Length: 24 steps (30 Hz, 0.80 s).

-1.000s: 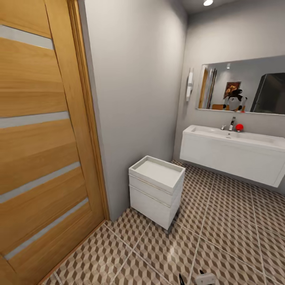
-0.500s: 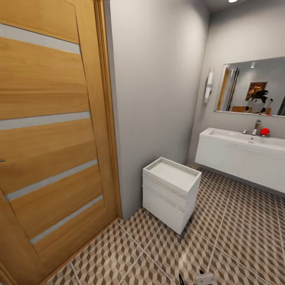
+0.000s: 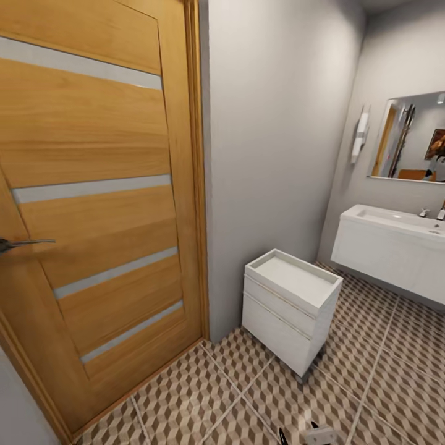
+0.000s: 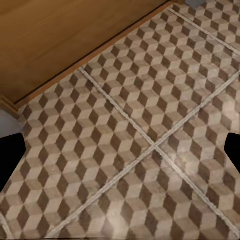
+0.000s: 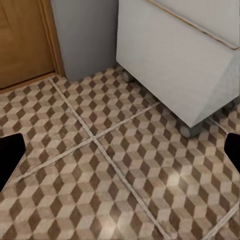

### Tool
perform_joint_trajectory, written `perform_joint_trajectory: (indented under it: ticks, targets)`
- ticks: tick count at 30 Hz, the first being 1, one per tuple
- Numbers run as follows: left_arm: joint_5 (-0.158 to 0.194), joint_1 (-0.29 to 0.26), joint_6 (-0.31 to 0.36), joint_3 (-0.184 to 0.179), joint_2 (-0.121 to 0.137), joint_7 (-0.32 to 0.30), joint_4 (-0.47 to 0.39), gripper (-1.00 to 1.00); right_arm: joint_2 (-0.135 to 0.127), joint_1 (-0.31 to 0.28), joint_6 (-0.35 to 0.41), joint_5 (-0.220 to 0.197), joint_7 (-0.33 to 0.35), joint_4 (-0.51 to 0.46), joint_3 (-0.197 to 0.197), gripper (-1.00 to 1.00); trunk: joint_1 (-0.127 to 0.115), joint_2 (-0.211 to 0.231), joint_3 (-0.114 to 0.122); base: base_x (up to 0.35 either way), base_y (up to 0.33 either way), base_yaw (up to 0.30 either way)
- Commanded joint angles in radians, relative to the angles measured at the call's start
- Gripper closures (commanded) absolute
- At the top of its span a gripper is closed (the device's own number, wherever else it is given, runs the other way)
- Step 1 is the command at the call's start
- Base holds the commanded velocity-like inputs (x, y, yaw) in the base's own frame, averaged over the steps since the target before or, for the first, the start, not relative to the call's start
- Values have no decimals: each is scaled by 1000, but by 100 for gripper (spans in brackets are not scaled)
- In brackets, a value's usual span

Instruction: Take the four mousetraps from the cabinet in the bathroom and place them on the bathroom floor. Make sure all four end up on the same floor surface, and ensure that at least two of them are either under or directly next to the same bathroom sink.

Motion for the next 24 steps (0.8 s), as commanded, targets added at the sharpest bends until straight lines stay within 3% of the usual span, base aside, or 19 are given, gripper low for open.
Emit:
perform_joint_trajectory:
  ticks: [1, 15, 24]
  targets:
    - [-1, -1, -3, 0, -1, 2, 1, -100, 0, -1, -3, 4, -3, 1, 2, -100, 0, -1, -1, 0, 0, 255]
    - [1, -1, -3, -1, -4, 2, 2, -100, 1, -1, -3, 4, -3, 1, 2, -100, 0, -1, 7, -3, 0, 255]
    - [1, -1, -3, -3, -8, 2, 2, -100, 1, -1, -3, 4, -3, 2, 3, -100, 0, -1, 12, -255, 0, 255]
